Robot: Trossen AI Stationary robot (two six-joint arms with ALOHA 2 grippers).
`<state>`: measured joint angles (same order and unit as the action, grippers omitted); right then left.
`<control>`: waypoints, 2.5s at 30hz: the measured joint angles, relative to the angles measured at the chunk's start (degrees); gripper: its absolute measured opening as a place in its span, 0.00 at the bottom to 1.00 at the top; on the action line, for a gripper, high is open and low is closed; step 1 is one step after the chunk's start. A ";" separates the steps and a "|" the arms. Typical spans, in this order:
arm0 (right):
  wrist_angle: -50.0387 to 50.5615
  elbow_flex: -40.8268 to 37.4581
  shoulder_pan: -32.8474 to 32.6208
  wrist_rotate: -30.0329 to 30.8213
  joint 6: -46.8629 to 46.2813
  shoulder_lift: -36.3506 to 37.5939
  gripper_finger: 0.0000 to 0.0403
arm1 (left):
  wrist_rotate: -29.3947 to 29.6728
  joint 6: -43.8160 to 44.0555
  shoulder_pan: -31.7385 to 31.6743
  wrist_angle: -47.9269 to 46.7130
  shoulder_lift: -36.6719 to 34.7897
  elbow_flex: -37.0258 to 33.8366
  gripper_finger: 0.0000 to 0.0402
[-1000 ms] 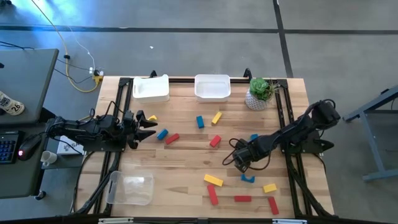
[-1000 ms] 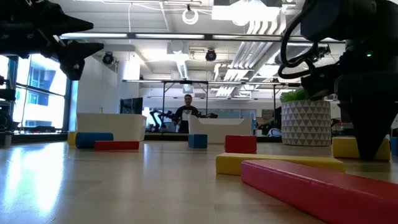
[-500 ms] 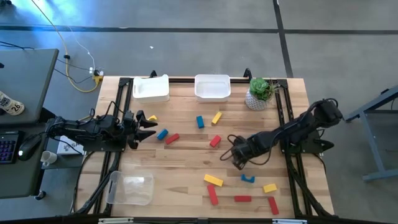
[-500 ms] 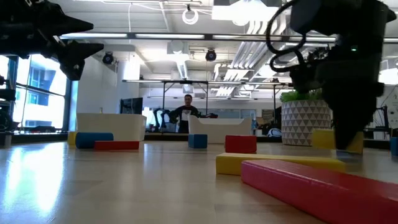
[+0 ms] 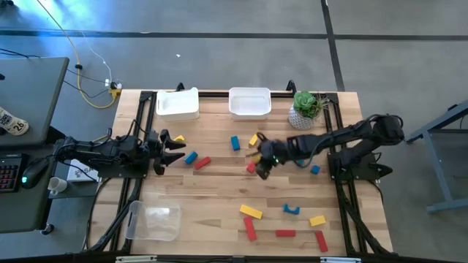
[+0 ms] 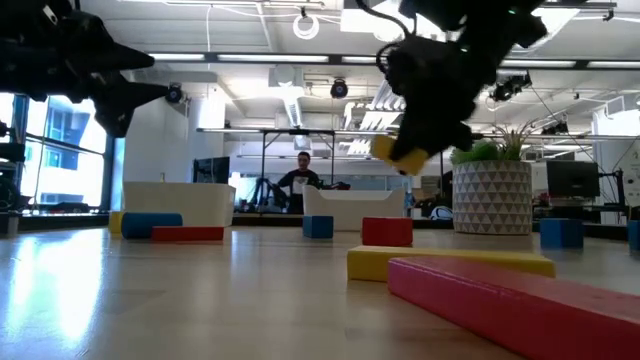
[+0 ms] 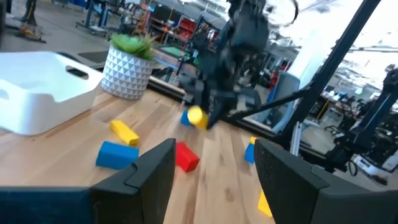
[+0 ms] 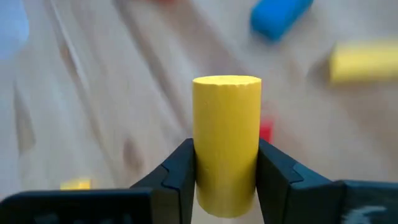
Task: Sort & place blocks by color
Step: Put the yellow block into the right white bin, then put the blue block into the transparent bin
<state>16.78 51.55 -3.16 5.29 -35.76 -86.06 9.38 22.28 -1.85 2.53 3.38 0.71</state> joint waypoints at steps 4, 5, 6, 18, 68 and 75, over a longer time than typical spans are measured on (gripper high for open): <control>-0.05 5.26 4.34 2.25 7.43 0.00 0.25 | 0.21 -1.85 0.00 -0.62 0.00 0.00 0.51; -0.03 6.59 5.37 3.03 9.24 0.00 0.25 | 0.30 -2.26 0.00 -0.62 0.00 0.00 0.51; -0.03 7.89 6.34 3.88 11.14 0.00 0.25 | 0.30 -2.74 0.00 -0.67 0.00 0.00 0.51; -7.51 17.48 18.39 14.21 29.54 0.04 0.26 | 0.48 -4.95 0.00 -0.60 0.00 0.00 0.51; -0.61 21.93 33.50 8.06 26.28 -19.56 0.49 | 5.69 -10.51 -0.02 0.29 0.00 0.78 0.51; 8.68 30.40 32.26 8.07 30.49 -19.54 0.50 | 9.85 -10.51 -0.02 -3.03 3.16 6.27 0.51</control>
<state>25.47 81.95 29.10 13.35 -5.27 -105.60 19.23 11.77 -1.87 -0.50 6.54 6.98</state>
